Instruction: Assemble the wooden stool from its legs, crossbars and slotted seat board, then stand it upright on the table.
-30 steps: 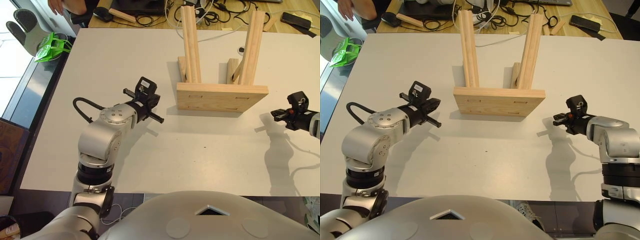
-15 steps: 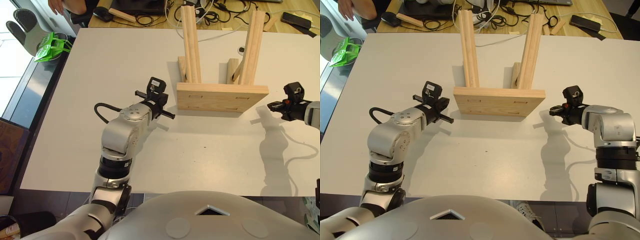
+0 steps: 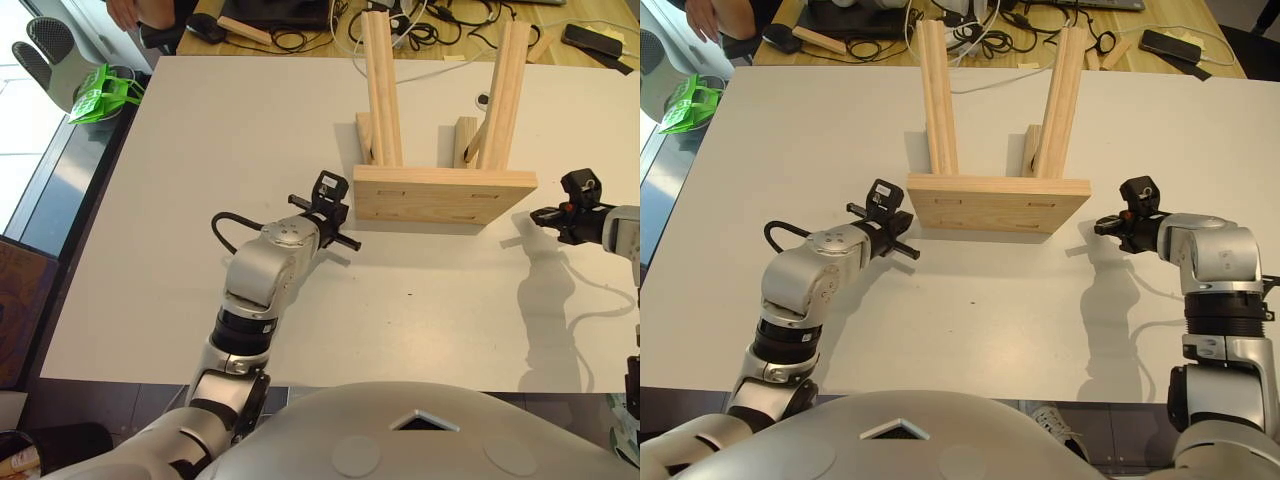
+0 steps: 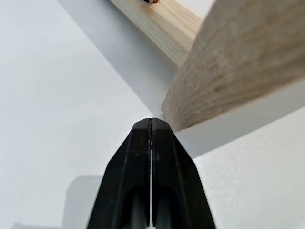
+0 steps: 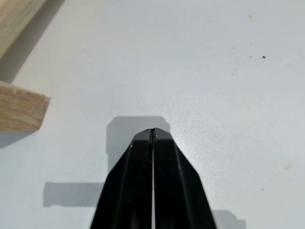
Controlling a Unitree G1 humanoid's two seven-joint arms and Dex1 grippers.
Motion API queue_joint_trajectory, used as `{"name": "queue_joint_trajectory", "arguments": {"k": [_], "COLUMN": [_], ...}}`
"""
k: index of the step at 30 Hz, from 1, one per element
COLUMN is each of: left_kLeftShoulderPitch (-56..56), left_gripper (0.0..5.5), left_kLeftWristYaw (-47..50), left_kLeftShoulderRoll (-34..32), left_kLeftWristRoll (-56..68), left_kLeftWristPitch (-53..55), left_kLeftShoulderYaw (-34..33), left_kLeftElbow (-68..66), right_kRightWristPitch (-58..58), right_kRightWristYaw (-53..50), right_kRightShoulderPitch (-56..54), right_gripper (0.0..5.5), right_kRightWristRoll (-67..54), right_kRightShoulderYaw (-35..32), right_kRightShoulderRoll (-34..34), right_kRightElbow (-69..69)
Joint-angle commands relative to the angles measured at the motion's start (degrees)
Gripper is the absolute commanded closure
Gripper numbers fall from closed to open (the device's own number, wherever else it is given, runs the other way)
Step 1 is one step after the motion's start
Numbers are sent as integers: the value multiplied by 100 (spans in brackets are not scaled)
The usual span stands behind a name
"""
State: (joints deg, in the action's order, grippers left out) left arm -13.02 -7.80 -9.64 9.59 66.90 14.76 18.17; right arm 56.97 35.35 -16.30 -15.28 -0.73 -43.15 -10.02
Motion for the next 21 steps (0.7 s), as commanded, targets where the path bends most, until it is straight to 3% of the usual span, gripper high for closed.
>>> {"name": "queue_joint_trajectory", "arguments": {"k": [1,15,21], "left_kLeftShoulderPitch": [-25,36,34], "left_gripper": [549,549,549], "left_kLeftWristYaw": [-139,-29,-88], "left_kLeftShoulderRoll": [-79,281,326], "left_kLeftWristRoll": [-81,-263,-235], "left_kLeftWristPitch": [-184,-748,-681], "left_kLeftShoulderYaw": [139,10,29], "left_kLeftElbow": [-492,-1090,-1017], "right_kRightWristPitch": [-44,-173,311], "right_kRightWristYaw": [-125,-63,463], "right_kRightShoulderPitch": [58,186,126], "right_gripper": [550,550,550], "right_kRightWristRoll": [18,136,-281], "right_kRightShoulderYaw": [-94,51,92], "right_kRightShoulderRoll": [169,281,350], "right_kRightElbow": [75,111,149]}}
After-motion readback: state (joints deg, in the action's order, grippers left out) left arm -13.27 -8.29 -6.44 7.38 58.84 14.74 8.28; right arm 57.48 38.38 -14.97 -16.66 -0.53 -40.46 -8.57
